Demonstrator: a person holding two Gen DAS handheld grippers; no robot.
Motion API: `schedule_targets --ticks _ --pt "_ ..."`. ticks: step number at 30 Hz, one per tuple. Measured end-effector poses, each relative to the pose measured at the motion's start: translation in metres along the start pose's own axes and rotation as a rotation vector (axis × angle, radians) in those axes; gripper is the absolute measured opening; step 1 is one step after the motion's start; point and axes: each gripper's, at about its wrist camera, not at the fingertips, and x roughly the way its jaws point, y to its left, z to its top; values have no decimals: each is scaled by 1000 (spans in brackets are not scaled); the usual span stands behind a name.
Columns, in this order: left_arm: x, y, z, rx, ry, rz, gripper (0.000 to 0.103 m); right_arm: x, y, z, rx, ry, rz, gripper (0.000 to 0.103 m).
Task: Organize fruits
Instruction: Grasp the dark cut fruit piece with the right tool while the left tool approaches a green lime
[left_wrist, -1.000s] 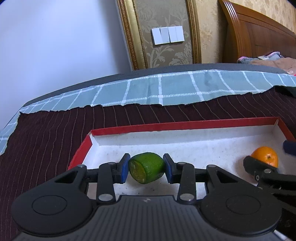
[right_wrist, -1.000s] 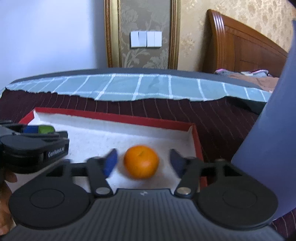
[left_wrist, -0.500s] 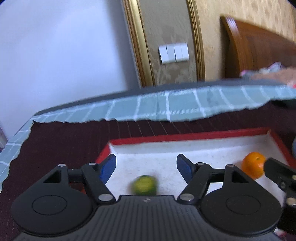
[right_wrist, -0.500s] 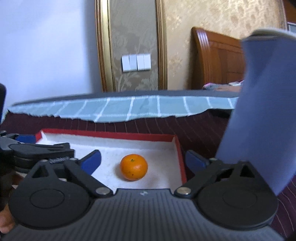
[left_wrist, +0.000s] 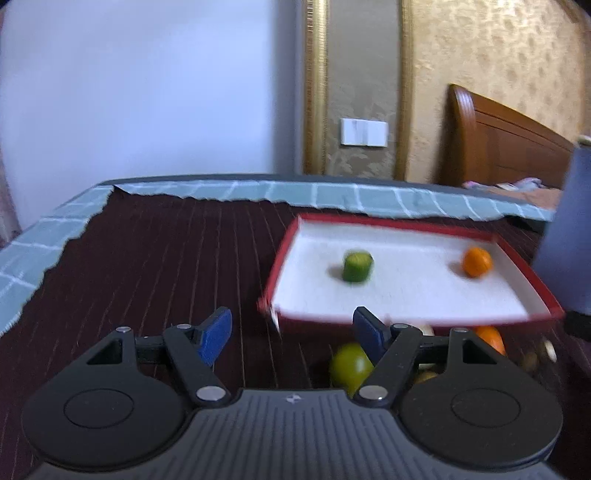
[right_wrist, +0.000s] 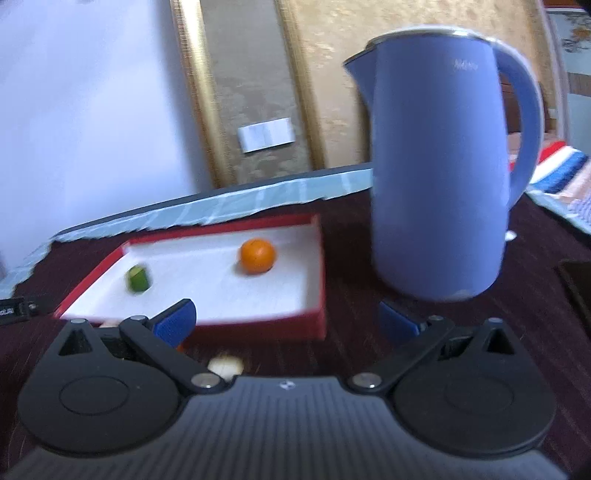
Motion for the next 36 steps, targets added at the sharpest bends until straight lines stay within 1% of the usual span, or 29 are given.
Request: schedule_targets --ticks 2,4,5,8,10,12,13,16,18,21,22,23,24,26,27,28,29,30,36 --pt "-6 1 -14 19 9 -35 72 -1 -1 -9 10 34 15 103" --pt "-11 0 -24 43 11 -70 72 -1 1 -16 -18 53 38 103" --pt "-11 -2 -28 50 14 -77 72 0 3 -18 -49 63 35 103" --pt "-11 -12 -38 88 20 -89 72 2 15 -23 -139 67 -18 103" --pt "-10 -19 -42 107 24 -88 72 4 20 -24 -177 70 -32 103" --pt "-8 -24 -44 118 32 -80 72 8 22 -24 -197 84 -26 98" --pt "-6 -26 -44 121 36 -73 72 10 24 -23 -205 94 -15 93" --pt "-3 -26 -44 113 49 -60 72 20 27 -23 -238 128 2 91" --pt "2 -25 -43 107 63 -51 72 28 31 -23 -267 156 13 86" --pt "3 -24 -43 101 73 -59 72 37 40 -22 -319 173 34 84" --pt "4 -25 -43 103 74 -59 72 39 43 -22 -336 177 38 79" --pt "5 -25 -43 106 75 -57 72 41 45 -21 -346 182 47 72" --pt "5 -25 -43 108 76 -56 72 43 46 -20 -347 190 59 67" --pt "6 -25 -44 109 80 -56 72 44 45 -20 -337 193 76 54" --pt "6 -25 -44 107 81 -57 72 44 44 -19 -334 191 79 50" --pt "6 -25 -44 104 81 -60 72 44 44 -19 -329 191 86 43" --pt "7 -25 -43 101 81 -62 72 43 42 -19 -315 192 102 38" --pt "7 -25 -43 99 81 -66 72 43 42 -19 -301 193 109 38" --pt "6 -27 -43 89 75 -90 72 32 40 -23 -271 160 87 38"
